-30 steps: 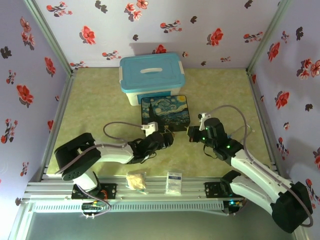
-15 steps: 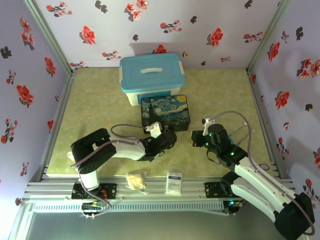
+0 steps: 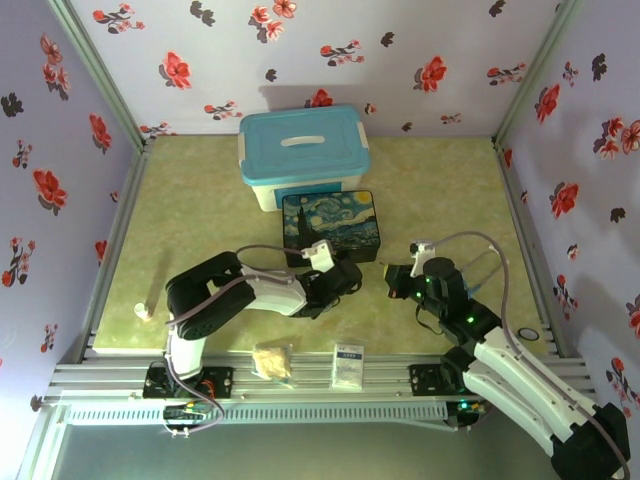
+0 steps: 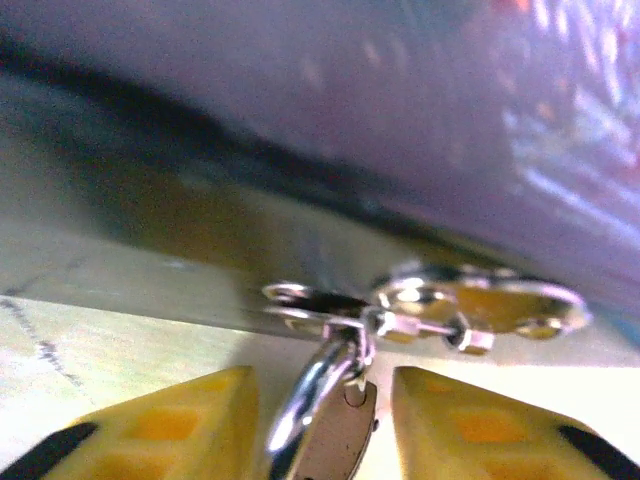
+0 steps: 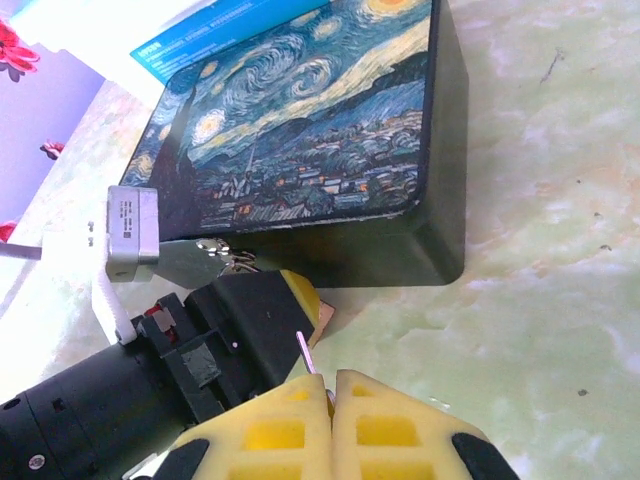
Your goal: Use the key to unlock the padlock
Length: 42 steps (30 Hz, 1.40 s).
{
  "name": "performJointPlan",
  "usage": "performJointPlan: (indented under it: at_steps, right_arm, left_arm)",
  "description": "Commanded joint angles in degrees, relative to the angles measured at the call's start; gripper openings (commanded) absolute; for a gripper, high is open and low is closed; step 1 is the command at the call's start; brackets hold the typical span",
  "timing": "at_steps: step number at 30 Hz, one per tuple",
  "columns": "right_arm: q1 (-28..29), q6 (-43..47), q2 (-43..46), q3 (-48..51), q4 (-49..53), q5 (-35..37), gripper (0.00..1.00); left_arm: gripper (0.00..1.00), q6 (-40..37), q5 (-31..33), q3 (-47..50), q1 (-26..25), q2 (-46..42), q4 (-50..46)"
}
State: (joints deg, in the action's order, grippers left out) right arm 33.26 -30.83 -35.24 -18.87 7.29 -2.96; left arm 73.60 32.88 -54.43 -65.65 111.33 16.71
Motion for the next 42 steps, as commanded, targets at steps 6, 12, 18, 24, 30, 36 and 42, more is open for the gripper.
performJointPlan:
  at_steps: [6, 12, 18, 24, 30, 36, 42]
  right_arm:
    - [-0.55, -10.83, -4.63, 7.42, -17.34, -9.2, 0.0]
    - [-4.25, -17.66, -16.93, 9.92, -32.94, -24.53, 0.0]
    - [-10.8, -22.2, -29.13, 10.46, -43.49, -36.15, 0.0]
    - [-10.92, -19.62, -32.73, 9.06, -42.38, -35.98, 0.0]
    - [-10.93, -30.16, -39.56, 9.03, -55.69, -37.01, 0.0]
    - [-10.82, -33.64, -43.77, 9.74, -63.08, -36.1, 0.0]
    - [-10.82, -35.98, -46.57, 10.19, -67.93, -36.64, 0.0]
  left_arm:
    - [0.16, -1.37, -4.11, 2.49, -0.28, 1.12, 5.35]
    - [0.12, -6.46, -6.53, 5.12, -0.3, -5.07, 8.63]
    - [0.02, -1.28, -12.2, 11.65, 1.88, -6.45, 19.47]
    - [0.0, -1.78, -14.14, 14.27, 2.77, -10.64, 23.1]
    - [0.0, -1.08, -17.58, 16.71, 4.14, -13.65, 29.78]
    - [0.0, 1.34, -19.78, 17.45, 4.82, -12.67, 35.7]
    - [0.0, 1.99, -19.44, 17.84, 5.52, -13.11, 36.64]
